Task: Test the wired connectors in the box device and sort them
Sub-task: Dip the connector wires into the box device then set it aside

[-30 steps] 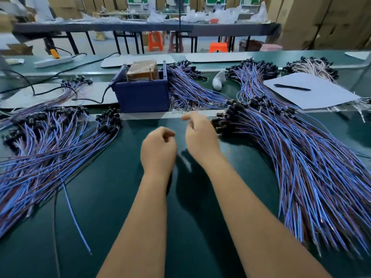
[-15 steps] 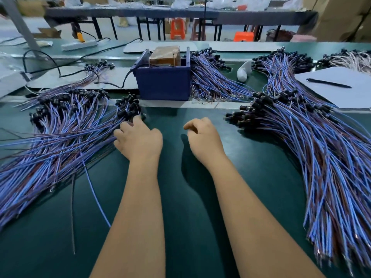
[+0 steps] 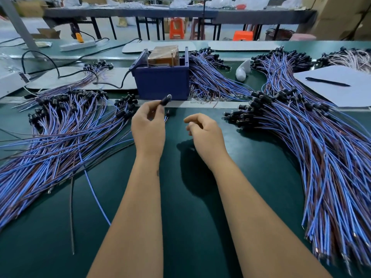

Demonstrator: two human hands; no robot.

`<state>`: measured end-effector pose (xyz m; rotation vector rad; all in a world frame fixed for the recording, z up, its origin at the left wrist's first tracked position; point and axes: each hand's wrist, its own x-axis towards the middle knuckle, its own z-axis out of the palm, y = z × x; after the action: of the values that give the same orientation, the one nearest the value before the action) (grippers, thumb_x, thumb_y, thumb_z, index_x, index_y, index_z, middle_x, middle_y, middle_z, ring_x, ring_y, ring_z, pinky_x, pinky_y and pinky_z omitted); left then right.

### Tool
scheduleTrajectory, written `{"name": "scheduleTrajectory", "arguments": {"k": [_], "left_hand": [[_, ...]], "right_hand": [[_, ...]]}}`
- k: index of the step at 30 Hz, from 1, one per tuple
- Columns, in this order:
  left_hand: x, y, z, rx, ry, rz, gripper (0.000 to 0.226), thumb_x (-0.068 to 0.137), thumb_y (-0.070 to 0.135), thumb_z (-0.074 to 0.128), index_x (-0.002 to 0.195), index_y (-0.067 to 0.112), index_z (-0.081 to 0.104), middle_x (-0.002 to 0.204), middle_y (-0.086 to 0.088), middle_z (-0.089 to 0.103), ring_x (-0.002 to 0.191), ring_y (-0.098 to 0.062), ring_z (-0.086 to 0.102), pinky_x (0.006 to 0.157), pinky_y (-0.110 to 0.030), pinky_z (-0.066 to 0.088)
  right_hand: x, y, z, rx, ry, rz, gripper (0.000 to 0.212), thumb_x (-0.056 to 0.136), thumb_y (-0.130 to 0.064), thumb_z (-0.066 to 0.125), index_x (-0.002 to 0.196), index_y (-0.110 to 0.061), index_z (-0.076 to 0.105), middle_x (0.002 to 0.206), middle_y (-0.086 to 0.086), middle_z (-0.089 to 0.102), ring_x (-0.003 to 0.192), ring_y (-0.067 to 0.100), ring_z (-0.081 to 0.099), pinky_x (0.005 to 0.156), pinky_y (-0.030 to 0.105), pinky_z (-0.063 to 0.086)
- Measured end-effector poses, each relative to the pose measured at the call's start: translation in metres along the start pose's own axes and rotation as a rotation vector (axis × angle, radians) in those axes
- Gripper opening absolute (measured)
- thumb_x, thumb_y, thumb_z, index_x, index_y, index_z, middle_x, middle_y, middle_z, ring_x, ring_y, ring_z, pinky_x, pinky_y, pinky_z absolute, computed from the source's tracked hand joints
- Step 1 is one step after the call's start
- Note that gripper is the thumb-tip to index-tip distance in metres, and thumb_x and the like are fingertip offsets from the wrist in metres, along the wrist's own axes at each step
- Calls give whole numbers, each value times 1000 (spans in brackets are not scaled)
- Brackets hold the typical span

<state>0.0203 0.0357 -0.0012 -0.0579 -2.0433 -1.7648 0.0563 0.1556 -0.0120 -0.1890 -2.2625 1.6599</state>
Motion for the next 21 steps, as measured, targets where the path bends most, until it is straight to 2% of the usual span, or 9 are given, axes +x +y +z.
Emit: {"name": "scheduleTrajectory", "arguments": {"k": [2, 4, 6, 8, 11, 13, 15, 18, 21], "left_hand": [[-4, 8, 7, -245, -81, -36, 15, 98, 13, 57, 93, 24, 66, 83, 10, 64, 74, 0, 54, 76, -21, 47], [-11, 13, 14, -466, -220, -94, 15, 98, 8, 56, 93, 18, 66, 83, 8, 67, 73, -2, 57, 74, -21, 49], [-17, 17, 18, -678, -437, -162, 14, 95, 6, 53, 94, 9, 66, 79, 4, 69, 70, -6, 61, 70, -20, 51], [-20, 19, 17, -775, -679, -210, 24, 87, 9, 46, 89, 7, 70, 78, -2, 68, 71, -12, 62, 69, -22, 52], [-22, 21, 15, -698, -875, -309, 33, 81, 16, 43, 73, 11, 74, 74, -6, 63, 69, -15, 57, 69, -25, 49], [-24, 22, 15, -506, -979, -412, 31, 79, 19, 46, 60, 15, 70, 62, -4, 56, 60, -14, 50, 61, -24, 44], [-27, 24, 17, -329, -1148, -439, 31, 77, 23, 49, 51, 17, 64, 54, -2, 50, 53, -13, 44, 55, -23, 37], [-31, 27, 17, -200, -1325, -407, 42, 85, 35, 42, 54, 20, 66, 58, -2, 54, 53, -12, 47, 53, -22, 35], [-28, 28, 12, -202, -1357, -451, 47, 90, 39, 41, 58, 20, 69, 68, -3, 66, 60, -13, 58, 57, -20, 43]], "right_hand": [[1, -5, -1, 215, -38, 56, 21, 101, -16, 43, 98, -18, 63, 81, 4, 67, 72, 13, 60, 66, 24, 45], [3, -8, -3, 430, -99, 119, 31, 106, -27, 34, 102, -18, 63, 81, 5, 69, 73, 18, 62, 68, 28, 46], [4, -9, -7, 623, -168, 177, 45, 107, -37, 25, 105, -17, 65, 84, 8, 68, 80, 21, 63, 75, 30, 49], [6, -7, -12, 763, -199, 210, 52, 106, -41, 22, 102, -14, 67, 83, 4, 68, 83, 18, 62, 79, 30, 49], [9, -7, -17, 818, -93, 304, 43, 106, -36, 31, 103, -7, 63, 84, 10, 65, 82, 21, 61, 80, 33, 47], [11, -8, -20, 892, -25, 372, 35, 106, -29, 36, 104, -4, 60, 77, 11, 67, 73, 22, 64, 77, 34, 50], [12, -9, -24, 946, 21, 389, 27, 105, -21, 39, 103, -4, 60, 69, 8, 69, 62, 17, 64, 67, 27, 55], [11, -6, -30, 861, 39, 306, 25, 105, -11, 36, 103, -8, 62, 61, 1, 68, 52, 9, 61, 54, 17, 52], [11, -5, -31, 921, 1, 271, 21, 105, -7, 35, 104, -9, 56, 61, 3, 67, 46, 10, 55, 46, 18, 45]]}}
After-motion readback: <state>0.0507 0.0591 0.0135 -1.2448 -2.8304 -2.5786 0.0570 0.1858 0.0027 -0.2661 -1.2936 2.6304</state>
